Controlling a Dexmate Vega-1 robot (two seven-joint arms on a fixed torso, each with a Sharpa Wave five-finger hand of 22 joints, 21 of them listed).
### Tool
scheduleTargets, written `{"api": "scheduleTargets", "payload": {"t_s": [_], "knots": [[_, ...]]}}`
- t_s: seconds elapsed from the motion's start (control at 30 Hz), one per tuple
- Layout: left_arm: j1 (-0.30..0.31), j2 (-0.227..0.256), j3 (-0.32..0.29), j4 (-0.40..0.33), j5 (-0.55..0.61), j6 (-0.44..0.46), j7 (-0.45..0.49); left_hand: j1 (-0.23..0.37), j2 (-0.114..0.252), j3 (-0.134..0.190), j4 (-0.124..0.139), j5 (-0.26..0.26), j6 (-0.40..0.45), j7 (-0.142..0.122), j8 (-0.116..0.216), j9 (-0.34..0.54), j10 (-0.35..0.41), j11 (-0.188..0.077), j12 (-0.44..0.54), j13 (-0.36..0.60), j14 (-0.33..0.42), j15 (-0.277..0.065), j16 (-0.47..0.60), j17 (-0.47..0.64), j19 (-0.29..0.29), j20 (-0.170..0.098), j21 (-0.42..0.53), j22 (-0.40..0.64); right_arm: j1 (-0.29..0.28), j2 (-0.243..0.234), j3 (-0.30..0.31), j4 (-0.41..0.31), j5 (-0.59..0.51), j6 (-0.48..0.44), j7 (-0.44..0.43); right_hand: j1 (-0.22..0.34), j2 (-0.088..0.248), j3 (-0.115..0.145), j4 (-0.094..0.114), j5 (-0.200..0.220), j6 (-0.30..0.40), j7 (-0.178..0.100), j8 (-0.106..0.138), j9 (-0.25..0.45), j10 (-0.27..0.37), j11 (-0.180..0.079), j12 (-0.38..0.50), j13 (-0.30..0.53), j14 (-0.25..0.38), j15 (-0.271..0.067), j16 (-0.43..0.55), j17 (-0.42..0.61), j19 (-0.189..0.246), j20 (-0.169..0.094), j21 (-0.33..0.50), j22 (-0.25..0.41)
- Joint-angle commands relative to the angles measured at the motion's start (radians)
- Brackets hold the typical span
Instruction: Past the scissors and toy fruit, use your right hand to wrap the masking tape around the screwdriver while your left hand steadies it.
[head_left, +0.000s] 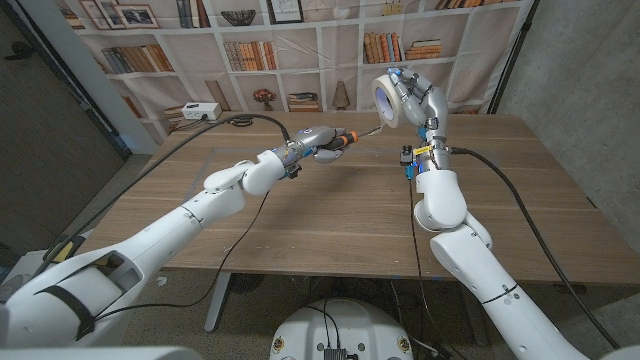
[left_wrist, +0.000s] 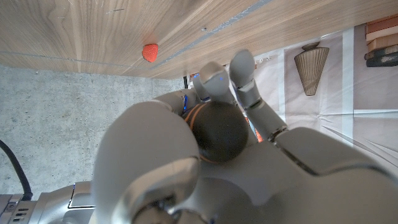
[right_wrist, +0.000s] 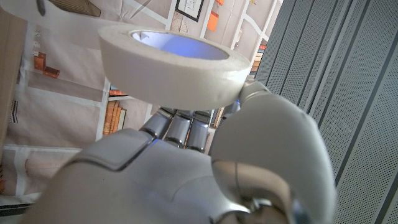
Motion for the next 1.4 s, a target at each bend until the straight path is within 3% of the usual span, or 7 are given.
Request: {"api": "scheduleTargets", "payload": {"t_s": [0.03, 0.4, 0.63, 0.87, 1.4], "knots": [[0.007, 0.001, 0.006, -0.021, -0.008, 0.021, -0.011, -0.007, 0.019, 0.030, 0.021, -0.006, -0.003, 0.001, 0.010, 0.002, -0.001, -0.003, 0.002, 0.000, 0.007, -0.002, 0.000, 0.007, 0.003, -0.090, 0.003, 0.001, 0.061, 0.016, -0.017, 0.040, 0.037, 0.002, 0.045, 0.071, 0.071, 0.012, -0.005, -0.004, 0.099, 0.086, 0.000, 0.003, 0.059, -0.051, 0.004, 0.004, 0.001, -0.147, 0.007, 0.004, 0.000, -0.030, 0.011, -0.001], [-0.009, -0.013, 0.023, 0.003, -0.016, 0.008, -0.031, -0.009, 0.020, 0.030, 0.021, -0.006, -0.003, 0.002, 0.013, 0.001, 0.000, -0.004, 0.005, 0.001, 0.005, -0.002, 0.001, 0.009, 0.003, -0.090, 0.003, 0.001, 0.168, 0.043, -0.067, 0.077, 0.003, 0.000, 0.057, 0.071, 0.071, 0.014, -0.005, -0.007, 0.101, 0.088, -0.002, 0.003, 0.060, -0.051, 0.004, 0.003, 0.000, -0.147, 0.008, 0.004, -0.002, -0.030, 0.025, -0.011], [-0.009, -0.013, 0.019, 0.010, -0.020, 0.004, -0.025, -0.010, 0.020, 0.030, 0.021, -0.007, -0.004, 0.002, 0.015, -0.002, -0.004, -0.004, 0.008, 0.006, 0.004, 0.000, -0.003, 0.002, -0.001, -0.088, 0.003, 0.002, 0.190, 0.050, -0.081, 0.078, -0.012, -0.026, 0.052, 0.072, 0.070, 0.015, -0.005, -0.010, 0.100, 0.088, -0.003, 0.003, 0.061, -0.049, 0.004, 0.002, 0.000, -0.147, 0.009, 0.003, -0.006, -0.029, 0.033, -0.017], [-0.011, -0.012, 0.015, 0.021, -0.024, 0.001, -0.015, -0.010, 0.021, 0.030, 0.020, -0.008, -0.006, 0.000, 0.018, -0.002, -0.002, -0.003, 0.007, 0.001, 0.004, -0.002, 0.001, 0.009, 0.002, -0.090, 0.004, 0.000, 0.171, 0.034, -0.085, 0.064, -0.003, -0.046, 0.060, 0.075, 0.071, 0.018, -0.007, -0.012, 0.104, 0.092, -0.006, -0.001, 0.066, -0.049, 0.003, -0.003, 0.003, -0.147, 0.009, 0.003, -0.003, -0.026, 0.045, -0.024], [-0.046, -0.033, 0.027, 0.076, -0.022, -0.029, -0.003, -0.013, 0.021, 0.030, 0.020, -0.010, -0.009, 0.000, 0.023, -0.003, -0.001, -0.009, 0.008, -0.003, 0.005, -0.002, 0.000, 0.008, 0.001, -0.090, 0.002, -0.003, 0.061, 0.020, -0.059, 0.022, -0.007, -0.073, -0.002, 0.081, 0.072, 0.025, -0.013, -0.019, 0.111, 0.098, -0.007, -0.004, 0.073, -0.050, -0.001, -0.015, 0.014, -0.147, 0.011, 0.003, 0.000, -0.020, 0.070, -0.041]]}}
